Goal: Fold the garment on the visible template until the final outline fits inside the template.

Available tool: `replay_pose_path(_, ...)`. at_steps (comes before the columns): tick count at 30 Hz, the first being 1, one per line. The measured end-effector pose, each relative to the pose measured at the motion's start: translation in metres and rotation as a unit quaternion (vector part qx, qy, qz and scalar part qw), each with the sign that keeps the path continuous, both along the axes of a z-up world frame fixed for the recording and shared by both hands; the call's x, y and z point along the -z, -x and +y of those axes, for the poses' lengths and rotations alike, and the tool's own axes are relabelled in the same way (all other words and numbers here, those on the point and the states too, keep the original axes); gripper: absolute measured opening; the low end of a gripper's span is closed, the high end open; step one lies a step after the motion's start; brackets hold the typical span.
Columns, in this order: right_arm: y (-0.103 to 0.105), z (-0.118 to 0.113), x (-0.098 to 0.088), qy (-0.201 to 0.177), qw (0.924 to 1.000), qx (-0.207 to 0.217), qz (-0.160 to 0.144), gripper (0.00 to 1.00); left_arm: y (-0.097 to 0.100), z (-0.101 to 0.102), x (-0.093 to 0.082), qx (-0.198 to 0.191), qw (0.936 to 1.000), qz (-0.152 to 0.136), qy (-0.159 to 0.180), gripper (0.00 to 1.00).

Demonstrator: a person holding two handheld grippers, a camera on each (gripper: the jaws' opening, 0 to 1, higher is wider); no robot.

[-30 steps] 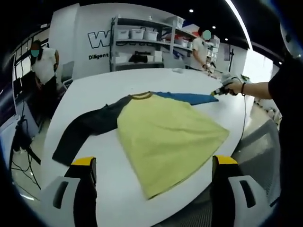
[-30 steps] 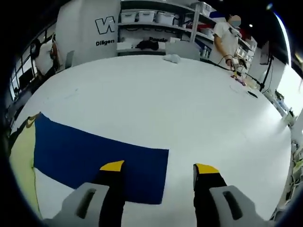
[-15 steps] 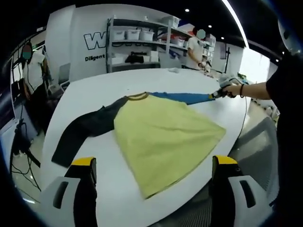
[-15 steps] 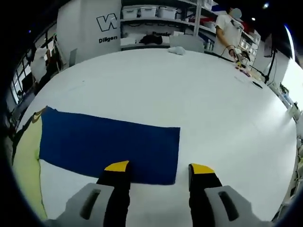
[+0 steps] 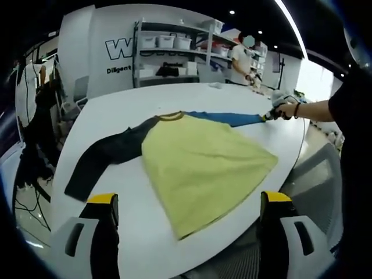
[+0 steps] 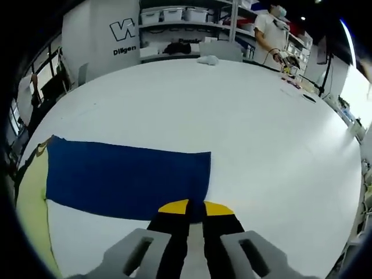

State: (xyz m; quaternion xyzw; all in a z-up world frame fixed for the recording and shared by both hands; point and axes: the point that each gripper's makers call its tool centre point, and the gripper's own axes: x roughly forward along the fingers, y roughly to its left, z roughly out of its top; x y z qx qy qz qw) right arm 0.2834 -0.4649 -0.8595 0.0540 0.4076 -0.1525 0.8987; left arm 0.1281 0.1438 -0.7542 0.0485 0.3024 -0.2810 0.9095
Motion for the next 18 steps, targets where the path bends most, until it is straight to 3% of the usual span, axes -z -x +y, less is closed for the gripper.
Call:
replay_pose_path(4, -0.003, 0.004, -0.003, -0.021, 0.9996, 0.018, 0.004, 0.00, 0.000, -0.002, 0.000, 0.003, 1.0000, 0.002, 0.003, 0.98)
replay_pose_path(9, -0.016, 0.016, -0.023, -0.003, 0.9997, -0.015, -0.019, 0.00, 0.001, -0.008, -0.002, 0.014, 0.9999, -0.002, 0.004, 0.99)
replay_pose_path(18, -0.049, 0.065, -0.061, -0.029, 0.9950, -0.063, -0.072, 0.00, -0.004, -0.009, -0.001, 0.006, 1.0000, -0.003, 0.005, 0.99)
